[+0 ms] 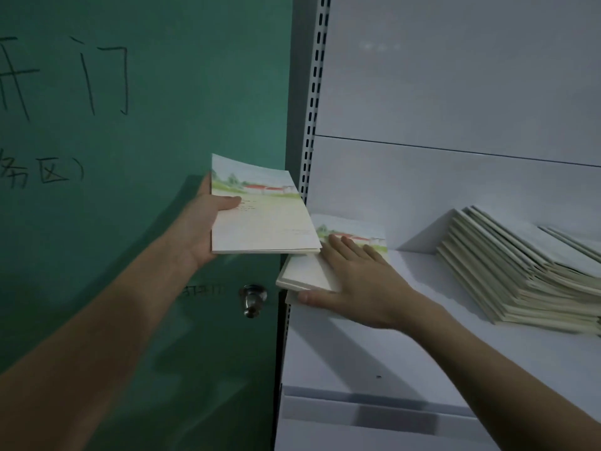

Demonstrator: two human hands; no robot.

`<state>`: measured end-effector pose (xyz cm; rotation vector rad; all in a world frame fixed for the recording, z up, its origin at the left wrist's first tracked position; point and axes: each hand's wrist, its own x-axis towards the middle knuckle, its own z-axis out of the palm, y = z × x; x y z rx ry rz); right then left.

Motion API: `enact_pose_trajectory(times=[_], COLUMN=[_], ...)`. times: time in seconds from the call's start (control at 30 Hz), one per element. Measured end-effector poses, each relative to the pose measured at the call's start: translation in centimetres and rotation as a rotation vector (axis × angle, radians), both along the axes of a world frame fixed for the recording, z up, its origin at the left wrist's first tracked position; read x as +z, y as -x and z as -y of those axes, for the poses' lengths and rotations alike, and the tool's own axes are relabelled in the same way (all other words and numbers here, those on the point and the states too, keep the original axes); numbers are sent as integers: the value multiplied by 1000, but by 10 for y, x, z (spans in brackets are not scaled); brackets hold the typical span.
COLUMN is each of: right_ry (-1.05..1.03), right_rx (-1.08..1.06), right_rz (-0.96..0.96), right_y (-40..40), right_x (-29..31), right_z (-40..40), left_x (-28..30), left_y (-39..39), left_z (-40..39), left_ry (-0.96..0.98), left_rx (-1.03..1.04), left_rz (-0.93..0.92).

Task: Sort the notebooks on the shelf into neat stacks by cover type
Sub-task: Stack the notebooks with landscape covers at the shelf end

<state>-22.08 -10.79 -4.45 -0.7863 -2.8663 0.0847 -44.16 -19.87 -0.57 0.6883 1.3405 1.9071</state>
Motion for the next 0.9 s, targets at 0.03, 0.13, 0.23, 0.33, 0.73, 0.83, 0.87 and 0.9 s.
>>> enact_pose_trajectory(times=[0.03,0.13,0.23,0.33,0.73,0.83,0.87,0.9], right_ry=[-34,-66,6,165,307,132,124,134], right_rx=[-19,-33,-23,-46,22,108,131,142], right_rz=[-2,-51,-29,-142,-349,-235,-233,-240], right_y=[0,-8,-21,-27,-9,-17,-22,-27], right_x=[-6,-13,-11,0,23,7,7,8], right_z=[3,15,21,17,41,41,40,38], left_x=[-2,-12,-17,-16,-5,-8,-9,-10], left_y=[0,3,9,11,-65,-78,-81,-83], left_z=[0,5,15,21,1,-8,-11,-13], left_ry=[0,-3,3,20,196,184,186,197], left_rx=[1,8,14,-2,-349,-342,-302,-281], left_rz=[-1,10,34,70,110,65,48,41])
